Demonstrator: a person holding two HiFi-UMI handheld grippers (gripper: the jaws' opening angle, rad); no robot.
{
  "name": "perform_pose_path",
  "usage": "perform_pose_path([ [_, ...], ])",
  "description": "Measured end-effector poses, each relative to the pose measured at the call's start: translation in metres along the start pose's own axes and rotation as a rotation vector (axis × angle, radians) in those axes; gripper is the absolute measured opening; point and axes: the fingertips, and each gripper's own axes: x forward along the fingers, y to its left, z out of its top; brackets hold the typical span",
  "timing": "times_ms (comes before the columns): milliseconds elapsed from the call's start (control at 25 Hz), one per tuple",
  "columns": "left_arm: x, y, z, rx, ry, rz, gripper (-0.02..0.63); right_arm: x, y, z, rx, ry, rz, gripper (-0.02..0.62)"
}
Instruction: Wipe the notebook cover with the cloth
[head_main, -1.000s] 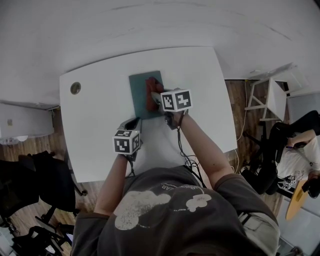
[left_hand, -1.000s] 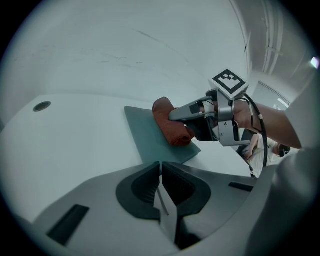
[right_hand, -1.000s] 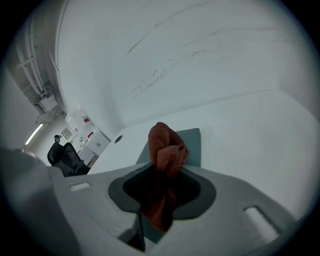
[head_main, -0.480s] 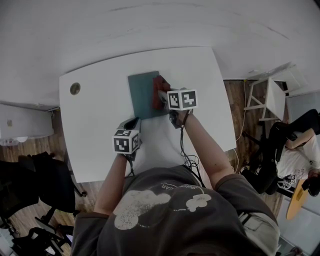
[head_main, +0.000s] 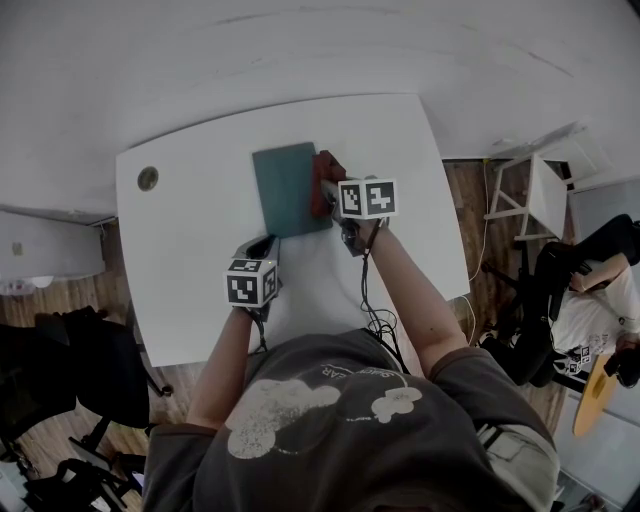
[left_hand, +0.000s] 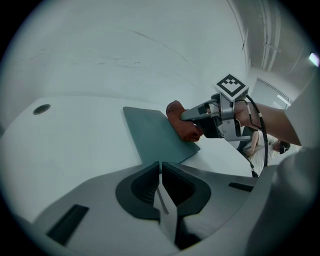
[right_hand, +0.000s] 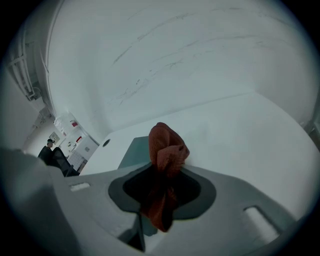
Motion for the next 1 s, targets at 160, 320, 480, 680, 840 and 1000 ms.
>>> perform_pose_path([
  [160,-0.001,-0.002,-0.002,0.011,0.005,0.002,0.02,-0.005,-0.003,-0.002,0.003,0.0,-0.012,0.106],
  [320,0.001,-0.002,-0.002,0.015,0.009,-0.003,0.02,-0.006,-0.003,-0.002,0.004,0.001,-0.016,0.106],
  [480,0.001,-0.003,-0.003,0.014,0.02,-0.011,0.02,-0.01,-0.001,-0.002,0.009,-0.006,-0.02,0.106],
  [680,0.001,-0.006,-0.008,0.033,0.044,-0.011,0.02,-0.019,0.014,-0.003,-0.002,-0.018,0.008,0.106],
  [840,-0.001,-0.007,-0.009,0.028,0.044,-0.022,0.02,-0.023,0.041,-0.007,-0.025,-0.017,0.057,0.106],
  [1000,-0.007,-0.007,-0.006,-0.006,0.022,-0.035,0.02,-0.023,0.07,-0.013,-0.06,-0.009,0.112,0.106],
])
